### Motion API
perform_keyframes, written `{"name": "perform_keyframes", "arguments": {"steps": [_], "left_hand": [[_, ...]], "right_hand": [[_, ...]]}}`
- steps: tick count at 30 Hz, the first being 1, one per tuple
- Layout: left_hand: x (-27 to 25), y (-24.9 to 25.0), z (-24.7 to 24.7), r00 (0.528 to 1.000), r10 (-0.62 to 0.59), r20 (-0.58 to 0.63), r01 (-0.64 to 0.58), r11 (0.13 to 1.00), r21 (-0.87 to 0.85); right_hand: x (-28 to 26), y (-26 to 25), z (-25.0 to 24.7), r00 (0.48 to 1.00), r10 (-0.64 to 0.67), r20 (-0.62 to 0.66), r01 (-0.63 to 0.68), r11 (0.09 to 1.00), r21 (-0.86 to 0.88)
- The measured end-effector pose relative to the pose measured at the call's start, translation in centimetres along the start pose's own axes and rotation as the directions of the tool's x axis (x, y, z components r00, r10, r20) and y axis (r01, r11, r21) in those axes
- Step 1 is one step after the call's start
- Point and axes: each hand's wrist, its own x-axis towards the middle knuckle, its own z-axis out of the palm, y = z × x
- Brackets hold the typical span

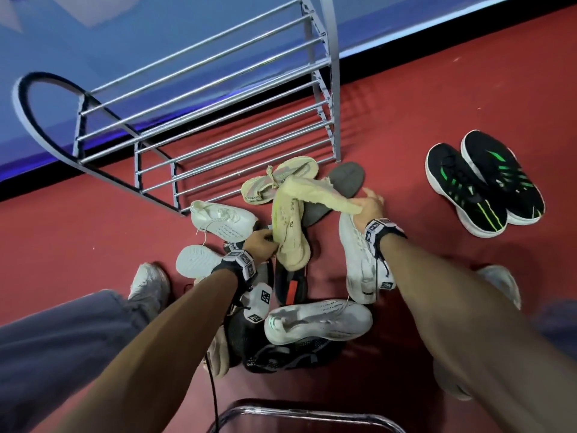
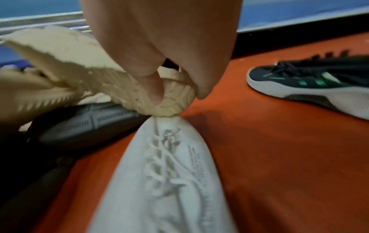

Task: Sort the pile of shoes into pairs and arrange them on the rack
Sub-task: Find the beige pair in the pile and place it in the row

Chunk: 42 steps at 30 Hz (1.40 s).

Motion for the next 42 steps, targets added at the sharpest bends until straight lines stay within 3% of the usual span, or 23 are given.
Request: {"name": "perform_keyframes", "arguments": {"steps": [4,9,15,19,22,27,31,35,37,39,42], "left_hand": [[0.2,1.3,-0.9,0.992,0.041,-0.121,-0.041,0.999,0.0],[1.1,4.2,-1.2,0.939,0.214,-0.269,-0.248,0.964,-0.097],[2.3,6.6,-0.5,0.932,0.346,-0.108,-0.33,0.933,0.146],[1.6,6.4,0.0,0.901,0.397,-0.175,-0.382,0.917,0.114],[0.8,5.9,-0.1,0.916,0.349,-0.197,-0.344,0.937,0.064],[0.6,4.0,-2.2,0.966,0.217,-0.137,-0.233,0.965,-0.117],[0.5,2.9,-4.2,0.973,0.173,-0.154,-0.161,0.983,0.091],[1.5,1.4,-5.3,0.979,0.118,-0.168,-0.067,0.958,0.279],[2.3,1.3,-5.7,0.977,0.14,-0.162,-0.075,0.932,0.354],[3.6,1.3,-5.8,0.972,0.188,-0.142,-0.109,0.894,0.435],[5.6,1.8,-5.8,0.969,0.199,-0.143,-0.096,0.844,0.527]], "right_hand": [[-0.1,-0.8,-0.5,0.998,-0.027,0.049,0.034,0.989,-0.143],[0.2,-1.7,-0.7,0.969,-0.016,0.246,0.115,0.912,-0.393],[-0.1,-0.4,-0.2,0.93,0.056,0.363,0.079,0.934,-0.347],[-0.3,-0.9,-0.4,0.944,-0.004,0.33,0.129,0.926,-0.356],[-0.8,-1.6,-0.4,0.947,-0.104,0.303,0.208,0.919,-0.335],[-1.3,-4.0,0.4,0.911,-0.192,0.364,0.317,0.892,-0.323],[-0.5,-7.6,0.3,0.886,-0.219,0.408,0.403,0.798,-0.448],[-0.6,-9.1,0.4,0.87,-0.422,0.256,0.493,0.75,-0.44],[-0.4,-9.2,0.3,0.842,-0.481,0.246,0.537,0.69,-0.486],[0.0,-8.6,0.7,0.831,-0.464,0.308,0.555,0.652,-0.516],[0.4,-7.4,2.2,0.847,-0.326,0.419,0.497,0.766,-0.408]]}}
